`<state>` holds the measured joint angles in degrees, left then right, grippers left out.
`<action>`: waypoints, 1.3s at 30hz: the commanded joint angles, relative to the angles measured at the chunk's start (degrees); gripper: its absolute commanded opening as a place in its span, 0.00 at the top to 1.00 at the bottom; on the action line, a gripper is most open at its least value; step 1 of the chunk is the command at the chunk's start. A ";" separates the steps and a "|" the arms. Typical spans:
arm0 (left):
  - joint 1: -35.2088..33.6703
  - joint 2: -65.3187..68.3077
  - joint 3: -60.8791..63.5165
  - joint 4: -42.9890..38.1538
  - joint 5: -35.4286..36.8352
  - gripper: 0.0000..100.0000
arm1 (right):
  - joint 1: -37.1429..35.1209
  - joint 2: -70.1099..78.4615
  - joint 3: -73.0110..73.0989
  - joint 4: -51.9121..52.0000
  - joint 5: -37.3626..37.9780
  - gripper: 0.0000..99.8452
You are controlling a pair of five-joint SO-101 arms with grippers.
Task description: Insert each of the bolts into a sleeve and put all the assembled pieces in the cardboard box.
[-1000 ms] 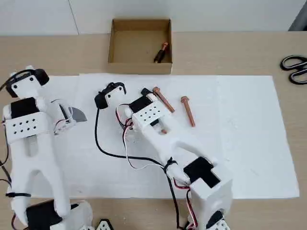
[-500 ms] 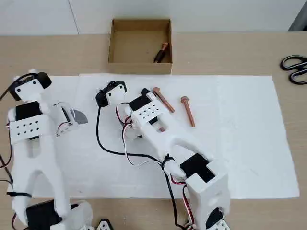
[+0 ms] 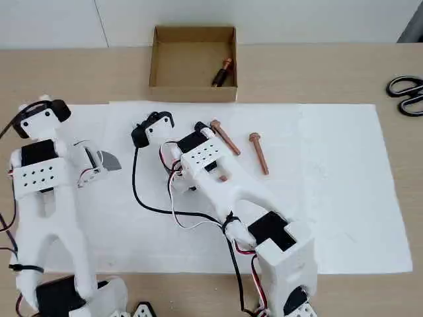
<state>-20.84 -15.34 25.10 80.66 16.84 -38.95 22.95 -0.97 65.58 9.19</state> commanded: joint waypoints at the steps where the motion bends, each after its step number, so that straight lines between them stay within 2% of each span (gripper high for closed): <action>1: -0.26 -0.70 0.04 -0.97 0.09 0.68 | -0.31 0.13 -0.70 0.04 -0.09 0.92; 5: -0.26 -0.70 0.04 -0.97 0.09 0.68 | -0.40 0.13 -0.70 1.10 -0.09 0.85; 14: -0.18 -0.70 0.04 -0.97 0.09 0.68 | -0.40 0.13 -0.70 1.27 0.00 0.86; 19: -0.18 -0.44 0.13 -0.97 0.09 0.68 | -0.40 -0.13 -0.79 1.19 -0.18 1.00; 24: -0.18 -0.44 0.13 -0.97 0.09 0.68 | 0.22 -1.45 -1.32 2.77 -0.09 1.00; 30: 0.09 -0.53 -0.22 -1.05 0.09 0.68 | 0.57 -14.37 -6.33 11.56 0.18 1.00; 34: 4.48 -0.44 -0.31 -1.58 0.09 0.68 | 1.19 -23.52 -7.91 16.13 0.09 1.00; 39: 15.12 -0.53 -1.71 -3.69 0.09 0.68 | 9.89 -33.98 -8.09 20.35 -0.18 1.00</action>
<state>-11.69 -15.34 25.10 78.37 16.84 -34.46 -2.99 -6.24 83.69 9.19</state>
